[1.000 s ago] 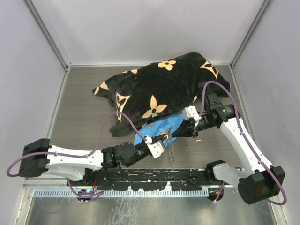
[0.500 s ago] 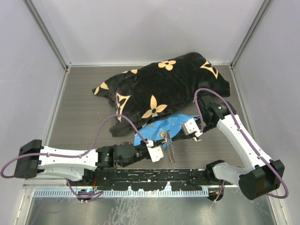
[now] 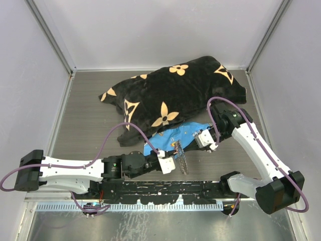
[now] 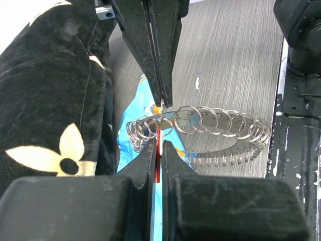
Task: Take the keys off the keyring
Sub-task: Remove the key from the keyring.
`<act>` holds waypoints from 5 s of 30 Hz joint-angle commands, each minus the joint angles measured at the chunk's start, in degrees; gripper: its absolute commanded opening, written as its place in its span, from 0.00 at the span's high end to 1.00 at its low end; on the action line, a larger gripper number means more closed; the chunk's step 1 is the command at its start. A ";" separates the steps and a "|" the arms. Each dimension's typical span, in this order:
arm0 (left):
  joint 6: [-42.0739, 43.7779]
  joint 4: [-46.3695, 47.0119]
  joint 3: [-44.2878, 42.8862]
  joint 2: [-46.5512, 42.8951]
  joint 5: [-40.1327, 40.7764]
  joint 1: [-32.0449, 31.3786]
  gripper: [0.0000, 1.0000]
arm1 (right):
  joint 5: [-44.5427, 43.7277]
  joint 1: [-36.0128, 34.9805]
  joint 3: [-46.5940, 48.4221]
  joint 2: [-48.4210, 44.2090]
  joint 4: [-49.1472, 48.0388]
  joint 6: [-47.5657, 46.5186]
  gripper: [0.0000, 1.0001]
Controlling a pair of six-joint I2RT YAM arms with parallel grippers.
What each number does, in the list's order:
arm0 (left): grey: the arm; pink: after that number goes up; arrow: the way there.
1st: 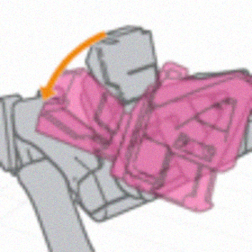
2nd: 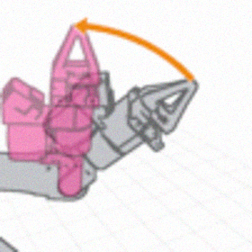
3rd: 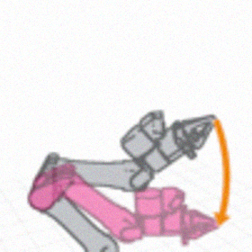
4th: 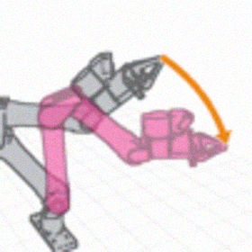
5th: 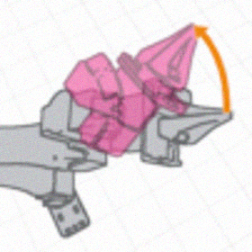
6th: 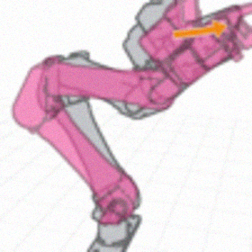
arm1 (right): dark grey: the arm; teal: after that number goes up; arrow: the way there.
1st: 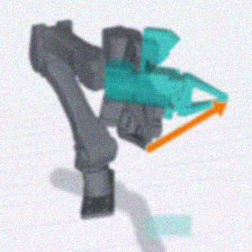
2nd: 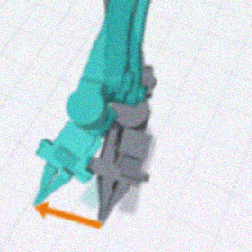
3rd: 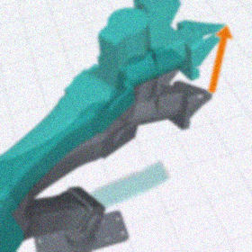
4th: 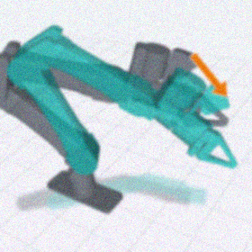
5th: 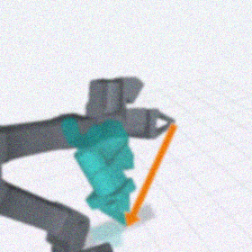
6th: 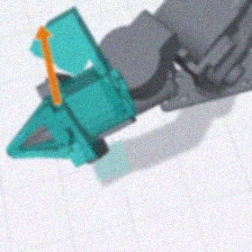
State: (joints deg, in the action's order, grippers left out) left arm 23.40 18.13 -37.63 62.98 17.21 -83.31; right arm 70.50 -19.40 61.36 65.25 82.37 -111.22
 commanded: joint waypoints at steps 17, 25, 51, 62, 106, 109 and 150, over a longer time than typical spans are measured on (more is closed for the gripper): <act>-0.95 -0.24 -2.88 -2.43 1.64 -2.08 1.00 | 1.39 1.38 -0.12 -2.39 -5.93 14.15 0.99; -1.12 -0.20 -3.11 -1.58 1.60 -2.36 1.00 | 1.20 1.34 -0.39 -2.90 -11.17 24.61 0.99; -3.66 1.29 -0.74 0.43 1.74 -2.54 1.00 | -0.67 1.77 0.33 -3.24 -21.06 42.17 0.99; -4.08 2.58 0.17 1.95 2.37 -2.50 1.00 | -0.56 1.86 0.23 -3.41 -22.60 44.39 0.99; -10.33 16.33 11.69 -11.70 -3.44 -0.44 0.61 | 11.41 3.51 -4.77 -4.44 -17.07 33.63 0.99; -11.01 17.55 10.62 -11.25 -5.81 0.47 0.61 | 13.37 3.76 -5.60 -4.56 -16.63 32.19 0.99; -21.09 25.94 4.61 1.97 -19.82 11.04 0.84 | 16.53 4.05 -7.65 -5.10 -17.33 31.24 0.99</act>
State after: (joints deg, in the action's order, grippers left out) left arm 3.05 40.45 -30.26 65.14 -1.61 -72.73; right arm 82.65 -15.55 53.39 61.36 65.56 -79.26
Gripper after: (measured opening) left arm 0.180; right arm 0.034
